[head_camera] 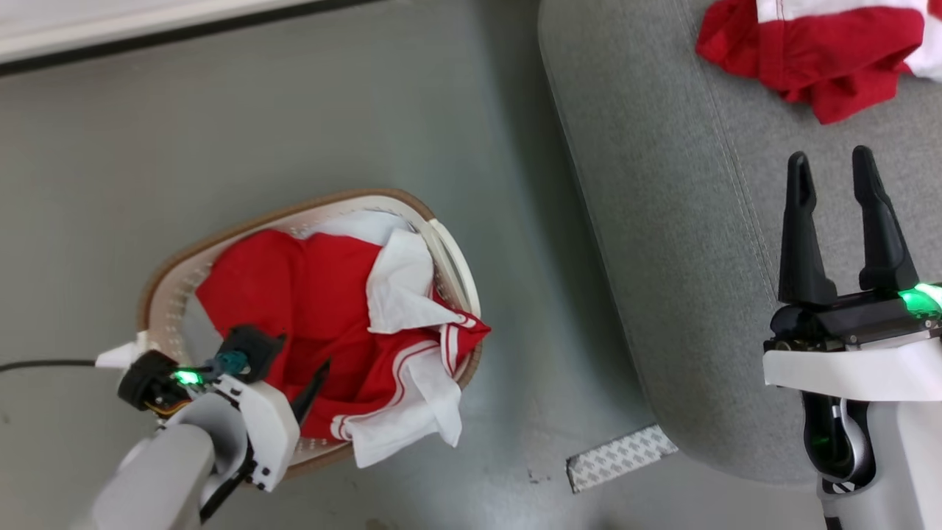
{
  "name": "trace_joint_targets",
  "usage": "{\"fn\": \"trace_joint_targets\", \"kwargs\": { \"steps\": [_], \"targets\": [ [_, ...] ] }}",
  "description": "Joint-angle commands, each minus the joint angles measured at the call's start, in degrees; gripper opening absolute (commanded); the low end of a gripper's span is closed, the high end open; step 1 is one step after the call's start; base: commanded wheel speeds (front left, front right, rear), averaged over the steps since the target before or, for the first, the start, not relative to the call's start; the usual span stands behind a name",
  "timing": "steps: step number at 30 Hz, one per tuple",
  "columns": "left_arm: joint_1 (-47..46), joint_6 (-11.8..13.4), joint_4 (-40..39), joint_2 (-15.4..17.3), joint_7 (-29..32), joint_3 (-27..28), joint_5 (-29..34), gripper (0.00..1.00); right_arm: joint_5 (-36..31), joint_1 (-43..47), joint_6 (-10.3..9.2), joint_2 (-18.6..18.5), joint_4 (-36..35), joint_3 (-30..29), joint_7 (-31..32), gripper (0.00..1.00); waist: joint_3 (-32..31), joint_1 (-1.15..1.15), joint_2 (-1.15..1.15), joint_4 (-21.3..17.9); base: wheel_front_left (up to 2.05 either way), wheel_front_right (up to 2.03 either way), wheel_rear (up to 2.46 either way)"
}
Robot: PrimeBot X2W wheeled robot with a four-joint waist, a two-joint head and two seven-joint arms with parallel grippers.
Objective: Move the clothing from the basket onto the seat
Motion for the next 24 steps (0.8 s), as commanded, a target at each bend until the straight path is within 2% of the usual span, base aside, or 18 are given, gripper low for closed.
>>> {"fn": "trace_joint_targets", "kwargs": {
  "steps": [1,7,15,18,24],
  "targets": [
    [-1.47,0.11,0.43,1.39,0.70,-1.69,-1.55,1.00,0.56,-1.08,-0.13,0.18,-0.48,-0.33,-0.18,1.00,2.26,-0.02,0.00,-1.58,0.00,0.00,0.00],
    [-6.47,0.11,2.15,6.08,5.10,-12.91,-6.15,1.00,2.63,-1.72,-0.13,0.19,-1.33,-0.20,-0.18,1.00,6.34,-0.02,0.00,-2.78,0.00,0.00,0.00],
    [-13.52,0.11,0.57,12.65,11.08,-29.80,-11.68,1.00,5.15,-3.12,-0.13,0.18,-1.60,0.90,-0.18,1.00,10.67,-0.02,0.00,-4.86,0.00,0.00,0.00],
    [-15.72,0.11,-0.30,14.17,12.77,-32.95,-12.55,1.00,6.37,-3.50,-0.13,0.17,-1.77,1.38,-0.18,1.00,12.09,-0.02,0.00,-5.65,0.00,0.00,0.00],
    [-17.38,0.11,-1.85,15.48,15.23,-34.42,-7.84,1.00,8.11,-3.80,-0.13,0.18,-1.76,2.34,-0.18,1.00,14.48,-0.02,0.00,-7.04,0.00,0.00,0.00]
  ]
}}
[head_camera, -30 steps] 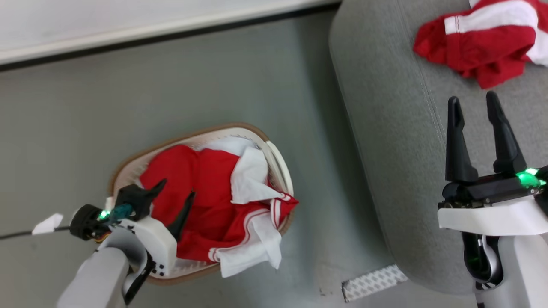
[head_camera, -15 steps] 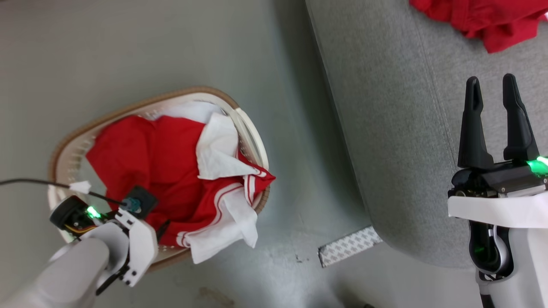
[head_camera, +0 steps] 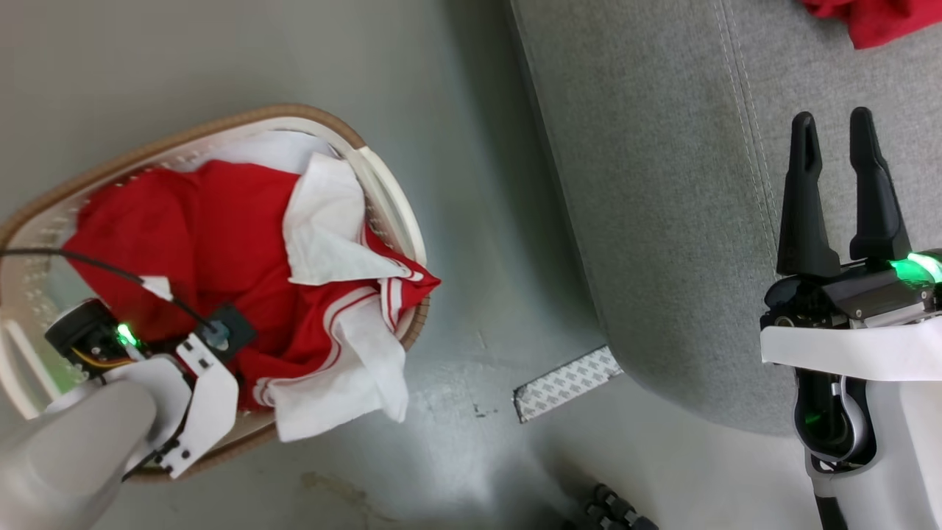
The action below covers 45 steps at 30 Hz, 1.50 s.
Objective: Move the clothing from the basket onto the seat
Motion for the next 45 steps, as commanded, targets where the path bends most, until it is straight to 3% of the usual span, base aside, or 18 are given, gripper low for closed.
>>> {"fn": "trace_joint_targets", "kwargs": {
  "steps": [1,5,7,8,9,16,26,33,39,45],
  "targets": [
    [0.86,0.11,-0.58,0.67,0.93,-0.26,1.95,1.00,0.61,-0.67,-0.13,0.15,-0.10,0.19,-0.18,1.00,1.01,-0.01,0.00,-0.87,0.00,0.00,0.00],
    [1.04,0.11,-1.25,1.49,1.75,-0.21,3.22,0.99,1.28,-1.12,-0.13,0.15,-0.05,0.56,-0.18,1.00,1.96,-0.01,0.00,-1.57,0.00,0.00,0.00],
    [0.60,0.11,-1.26,1.51,1.49,-0.22,3.45,0.46,1.42,-1.04,-0.13,0.15,-0.04,0.46,-0.18,1.00,2.20,-0.01,0.00,-1.53,0.00,0.00,0.00],
    [0.25,0.11,-1.15,1.50,1.17,-0.23,3.39,0.05,1.45,-1.02,-0.13,0.15,0.00,0.43,-0.18,1.00,2.28,-0.01,0.00,-1.49,0.00,0.00,0.00],
    [0.12,0.11,-0.97,1.44,1.00,-0.23,3.31,0.00,1.49,-1.07,-0.13,0.15,0.10,0.45,-0.18,1.00,2.31,-0.01,0.00,-1.49,0.00,0.00,0.00],
    [-0.12,0.11,0.75,-1.05,-1.43,-0.23,2.35,0.00,0.06,-1.15,-0.13,0.14,1.26,-0.15,-0.18,1.00,-0.81,-0.01,0.00,-0.24,0.00,0.00,0.00],
    [1.96,0.10,6.08,-9.49,-9.09,-0.26,-1.74,0.00,-5.23,1.07,-0.13,0.08,2.82,-2.56,-0.18,1.00,-12.10,-0.01,0.00,4.48,0.00,0.00,0.00],
    [4.78,0.10,10.52,-16.37,-17.98,0.07,-7.87,0.00,-9.16,3.49,-0.13,0.04,4.90,-3.33,-0.18,1.00,-23.06,-0.01,0.00,8.09,0.00,0.00,0.00],
    [7.14,0.10,12.90,-21.06,-24.41,2.58,-12.82,0.00,-11.28,6.26,-0.13,-0.45,6.80,-3.62,-0.18,1.00,-31.36,-0.01,0.00,11.01,0.00,0.00,0.00],
    [8.64,0.20,10.71,-24.15,-25.87,8.09,-15.69,0.00,-10.32,10.00,-0.13,-2.10,8.80,-3.09,-0.18,1.00,-38.76,-0.01,0.00,14.15,0.00,0.00,0.00]
  ]
}}
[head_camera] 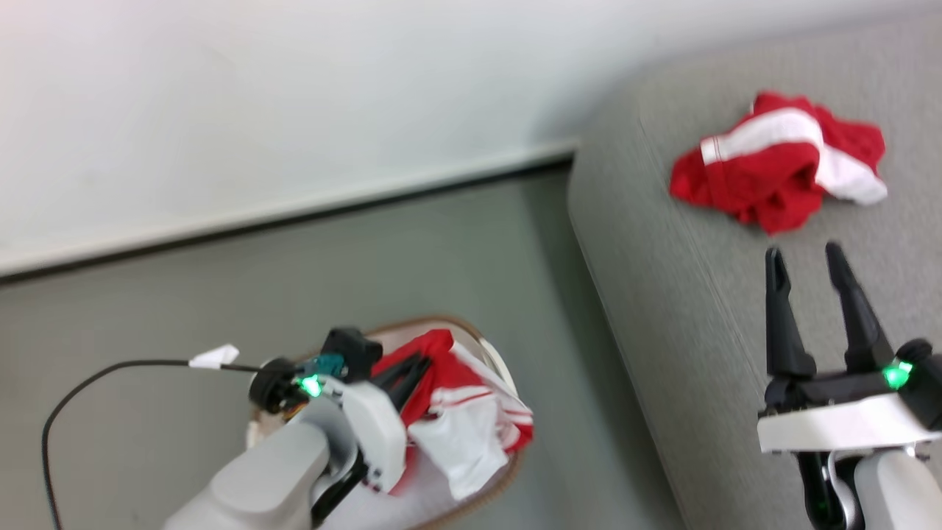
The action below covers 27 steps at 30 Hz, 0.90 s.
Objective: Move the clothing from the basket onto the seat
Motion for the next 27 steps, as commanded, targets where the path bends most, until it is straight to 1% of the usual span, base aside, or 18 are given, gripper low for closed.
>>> {"fn": "trace_joint_targets", "kwargs": {
  "steps": [1,8,11,16,19,22,27],
  "targets": [
    [0.47,0.36,-1.31,-0.25,-0.20,1.45,-0.26,0.00,0.35,1.11,-0.13,-0.60,0.26,0.06,-0.18,1.00,-5.35,0.02,0.00,3.64,0.00,0.00,0.00],
    [2.94,1.91,-10.28,-0.38,-0.17,9.05,3.27,0.00,1.72,5.31,-0.13,-2.29,2.03,2.38,-0.17,1.00,-10.84,0.02,0.00,6.13,0.00,0.00,0.00],
    [4.32,2.37,-13.78,-0.48,-0.17,11.74,3.91,0.00,2.39,6.81,-0.13,-2.53,2.53,2.96,-0.18,1.00,-12.81,0.02,0.00,6.98,0.00,0.00,0.00],
    [4.47,3.03,-19.33,-0.11,-0.17,15.67,4.06,0.00,3.07,8.60,-0.13,-2.67,2.63,4.13,-0.17,1.00,-14.34,0.02,0.00,8.01,0.00,0.00,0.00],
    [4.01,3.42,-22.01,0.54,-0.18,17.26,3.74,0.00,3.49,9.13,-0.13,-2.57,2.62,4.85,-0.17,1.00,-14.94,0.02,0.00,8.32,0.00,0.00,0.00],
    [3.38,4.32,-24.11,1.55,-0.17,18.55,3.44,0.00,3.75,9.48,-0.13,-2.35,2.73,5.70,-0.15,1.00,-15.24,0.02,0.00,8.38,0.00,0.00,0.00],
    [3.62,4.96,-26.28,2.76,0.58,19.04,2.98,0.00,4.08,9.57,-0.13,-2.72,2.79,6.84,-0.10,1.00,-15.57,0.02,0.00,8.50,0.00,0.00,0.00]
  ]
}}
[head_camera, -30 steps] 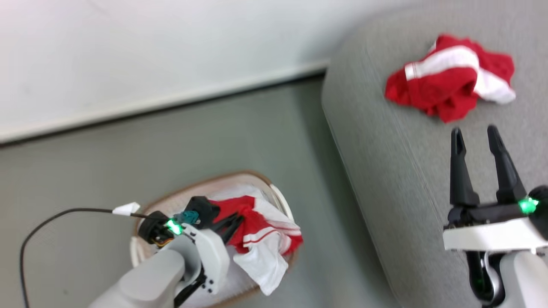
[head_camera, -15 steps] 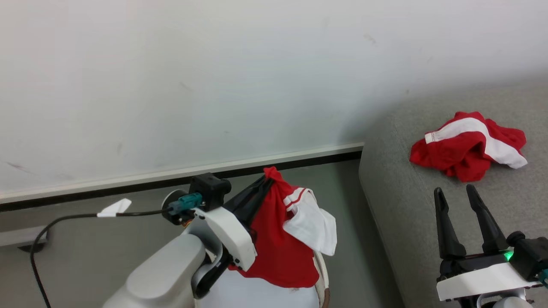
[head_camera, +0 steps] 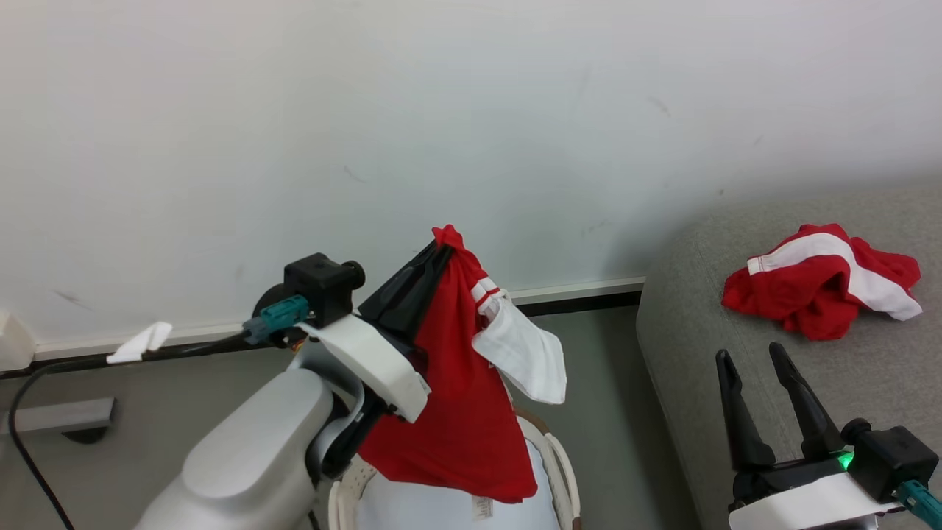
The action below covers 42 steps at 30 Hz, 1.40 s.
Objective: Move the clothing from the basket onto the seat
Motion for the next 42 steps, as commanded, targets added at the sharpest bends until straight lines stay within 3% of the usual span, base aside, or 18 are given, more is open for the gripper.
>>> {"fn": "trace_joint_targets", "kwargs": {
  "steps": [1,8,17,31,42],
  "targets": [
    [0.10,0.29,-0.43,0.50,0.23,0.24,-0.36,0.00,0.28,0.56,-0.13,-0.38,0.19,0.36,0.00,1.00,-0.05,0.01,-0.01,0.07,0.00,0.00,0.00],
    [0.86,0.71,-0.80,0.69,0.27,0.09,-0.87,0.00,-0.28,-1.26,-0.13,-2.00,0.03,5.69,0.00,1.00,-0.08,0.01,-0.01,0.50,0.00,0.00,0.00],
    [0.88,0.00,0.78,-0.67,0.14,-1.01,-1.09,0.00,3.36,-8.01,-0.13,-6.48,1.37,23.41,0.13,1.00,-0.78,0.01,-0.01,1.95,0.00,0.00,0.00],
    [0.10,-1.64,2.15,-4.06,0.71,-3.94,-1.17,0.00,10.46,-22.25,-0.13,-6.01,15.62,41.63,1.02,1.00,-2.24,0.01,-0.01,8.71,0.00,0.00,0.00],
    [-0.57,-2.55,1.69,-6.18,1.94,-7.20,-0.34,0.00,17.45,-30.00,-0.13,-5.06,26.24,52.23,0.52,1.00,-3.21,0.01,-0.01,13.24,0.00,0.00,0.00]
  ]
}}
